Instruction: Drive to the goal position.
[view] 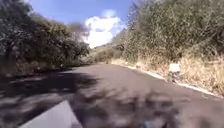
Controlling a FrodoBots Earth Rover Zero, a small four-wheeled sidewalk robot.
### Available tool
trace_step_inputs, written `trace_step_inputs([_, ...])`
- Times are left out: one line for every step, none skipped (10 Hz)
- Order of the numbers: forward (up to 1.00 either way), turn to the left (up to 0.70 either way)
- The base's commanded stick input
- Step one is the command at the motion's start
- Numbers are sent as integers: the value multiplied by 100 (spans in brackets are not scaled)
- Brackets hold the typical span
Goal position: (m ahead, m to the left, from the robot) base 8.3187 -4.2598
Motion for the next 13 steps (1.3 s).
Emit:
trace_step_inputs([50, 0])
trace_step_inputs([50, -5])
trace_step_inputs([50, -37])
trace_step_inputs([50, -48])
trace_step_inputs([50, -50])
trace_step_inputs([50, -50])
trace_step_inputs([50, -10])
trace_step_inputs([50, 0])
trace_step_inputs([50, 0])
trace_step_inputs([50, 0])
trace_step_inputs([50, 0])
trace_step_inputs([50, 0])
trace_step_inputs([50, 0])
